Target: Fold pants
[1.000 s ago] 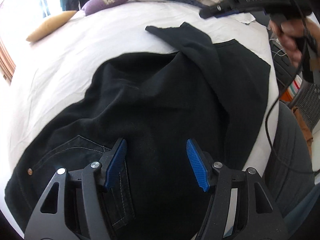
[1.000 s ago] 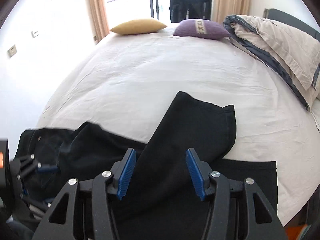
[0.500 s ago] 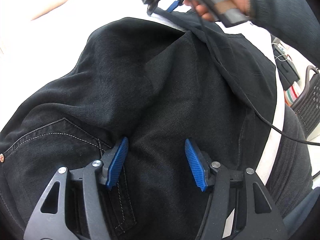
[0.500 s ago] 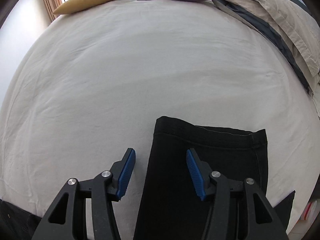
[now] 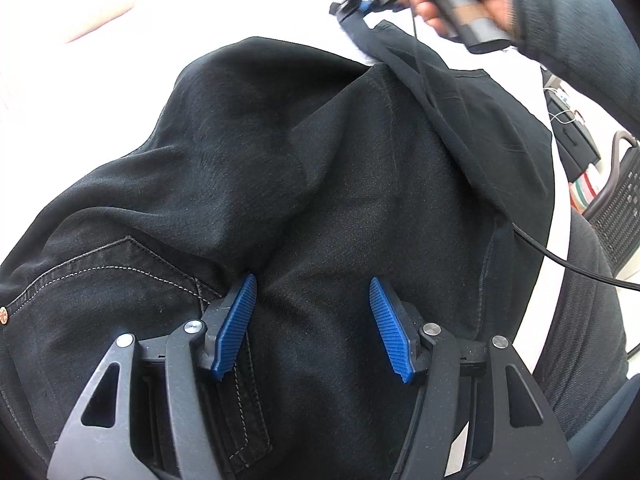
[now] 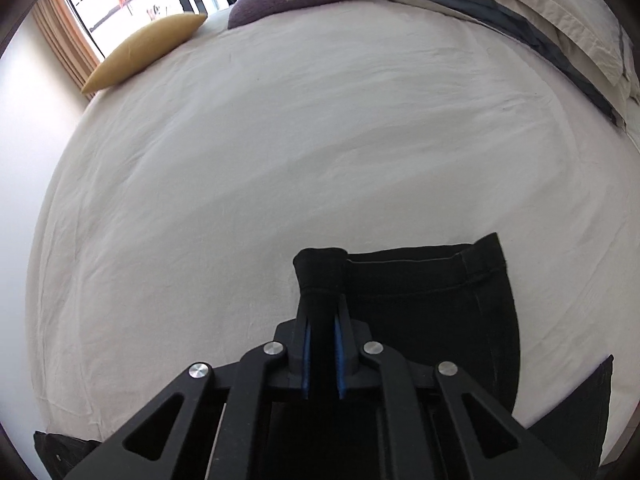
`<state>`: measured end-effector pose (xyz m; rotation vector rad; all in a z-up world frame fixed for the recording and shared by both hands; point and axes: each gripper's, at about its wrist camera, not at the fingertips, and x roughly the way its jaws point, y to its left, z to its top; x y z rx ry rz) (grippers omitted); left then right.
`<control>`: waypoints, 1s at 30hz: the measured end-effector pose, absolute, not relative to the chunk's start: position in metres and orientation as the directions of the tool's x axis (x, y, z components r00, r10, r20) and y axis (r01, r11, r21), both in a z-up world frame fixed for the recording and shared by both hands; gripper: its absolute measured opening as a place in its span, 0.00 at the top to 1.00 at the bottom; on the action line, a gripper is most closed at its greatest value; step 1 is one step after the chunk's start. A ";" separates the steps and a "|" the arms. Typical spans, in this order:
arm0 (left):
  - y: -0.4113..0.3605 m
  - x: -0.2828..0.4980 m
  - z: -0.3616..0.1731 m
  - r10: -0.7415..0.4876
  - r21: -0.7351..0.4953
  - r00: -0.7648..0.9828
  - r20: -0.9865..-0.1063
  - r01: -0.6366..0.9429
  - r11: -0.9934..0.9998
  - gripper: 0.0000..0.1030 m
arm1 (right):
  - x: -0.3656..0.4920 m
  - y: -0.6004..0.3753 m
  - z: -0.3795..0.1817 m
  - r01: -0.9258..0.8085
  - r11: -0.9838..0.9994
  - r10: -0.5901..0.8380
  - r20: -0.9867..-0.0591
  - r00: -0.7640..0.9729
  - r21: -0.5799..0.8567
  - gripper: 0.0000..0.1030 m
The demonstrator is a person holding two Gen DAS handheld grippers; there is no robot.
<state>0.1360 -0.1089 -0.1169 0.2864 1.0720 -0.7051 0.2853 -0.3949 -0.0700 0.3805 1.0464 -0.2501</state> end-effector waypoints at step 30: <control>-0.144 0.135 -0.106 -0.311 -0.062 0.307 -0.899 0.615 0.786 0.34 | -0.052 -0.544 -0.102 0.699 0.417 -0.175 -0.703 0.689 0.581 0.92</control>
